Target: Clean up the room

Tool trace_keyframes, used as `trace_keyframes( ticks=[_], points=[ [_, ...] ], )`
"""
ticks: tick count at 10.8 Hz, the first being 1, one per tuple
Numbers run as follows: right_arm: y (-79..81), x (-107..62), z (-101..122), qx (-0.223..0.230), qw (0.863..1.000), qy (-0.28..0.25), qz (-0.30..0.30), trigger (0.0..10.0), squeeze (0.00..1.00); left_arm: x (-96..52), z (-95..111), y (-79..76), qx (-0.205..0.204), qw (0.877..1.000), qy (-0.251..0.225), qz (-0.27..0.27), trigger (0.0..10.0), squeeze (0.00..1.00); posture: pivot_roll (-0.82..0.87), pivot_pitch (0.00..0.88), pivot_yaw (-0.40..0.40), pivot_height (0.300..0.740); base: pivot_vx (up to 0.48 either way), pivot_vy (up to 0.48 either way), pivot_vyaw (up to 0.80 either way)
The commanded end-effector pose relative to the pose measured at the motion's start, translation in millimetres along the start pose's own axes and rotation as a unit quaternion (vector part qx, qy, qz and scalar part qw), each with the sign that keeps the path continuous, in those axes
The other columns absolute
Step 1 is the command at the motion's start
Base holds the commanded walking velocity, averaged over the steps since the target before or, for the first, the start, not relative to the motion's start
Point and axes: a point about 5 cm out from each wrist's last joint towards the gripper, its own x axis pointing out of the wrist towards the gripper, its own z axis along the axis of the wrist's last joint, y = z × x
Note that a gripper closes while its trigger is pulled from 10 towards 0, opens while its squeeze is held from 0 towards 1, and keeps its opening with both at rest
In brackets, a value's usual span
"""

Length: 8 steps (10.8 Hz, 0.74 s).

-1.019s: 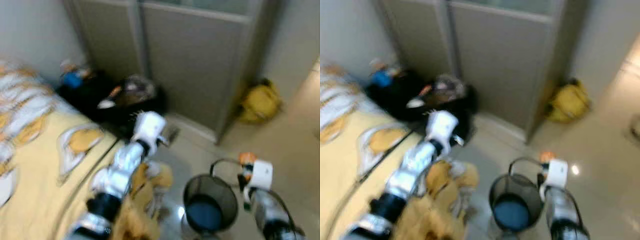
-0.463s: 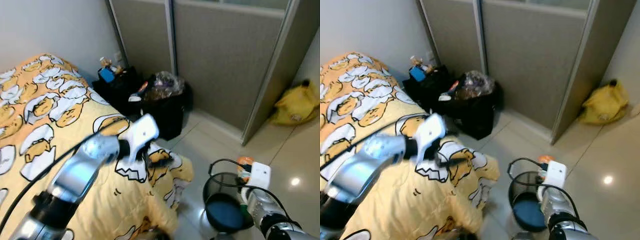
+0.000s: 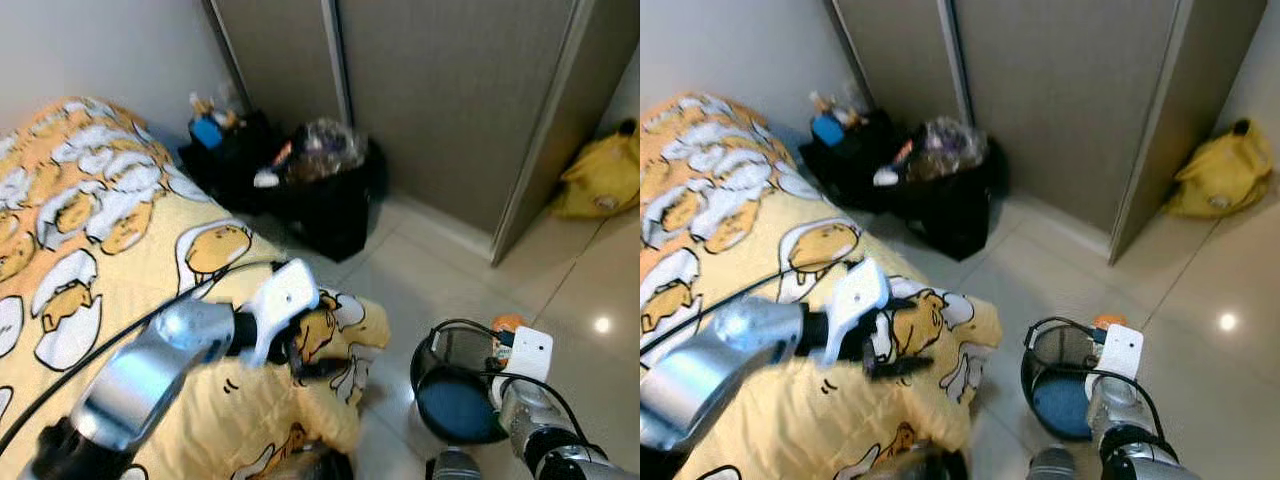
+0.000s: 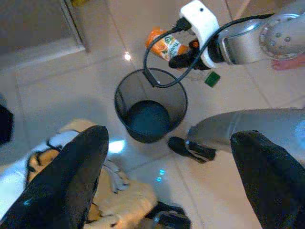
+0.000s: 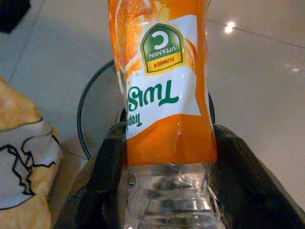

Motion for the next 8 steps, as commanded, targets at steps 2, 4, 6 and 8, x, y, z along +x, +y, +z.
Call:
trace_keyframes(
  ticks=[2,4,6,8],
  points=[
    [13.4,-2.4,-9,-0.022,1.0,0.013,0.015,10.0,0.0,-13.7,-7,-9.6,-0.017,1.0,0.018,0.014,10.0,0.0,0.04,0.244,0.241,0.74,0.0,0.0,0.0],
    [17.1,-2.8,-9,-0.025,0.999,0.013,0.015,10.0,0.0,-19.3,-10,-16.0,-0.027,0.999,0.023,0.017,10.0,0.0,0.07,0.266,0.246,0.74,0.0,0.0,0.0],
    [19.6,-2.6,-4,-0.028,1.0,0.004,0.004,10.0,1.0,-21.2,-13,-21.1,-0.038,0.999,0.028,0.02,10.0,0.0,0.08,0.277,0.249,0.74,0.0,0.0,0.0],
    [13.8,-1.3,6,-0.034,0.999,-0.019,-0.024,10.0,1.0,-21.4,-11,-22.4,-0.044,0.998,0.027,0.023,10.0,0.0,0.07,0.275,0.249,0.74,0.0,0.0,0.0]
  ],
)
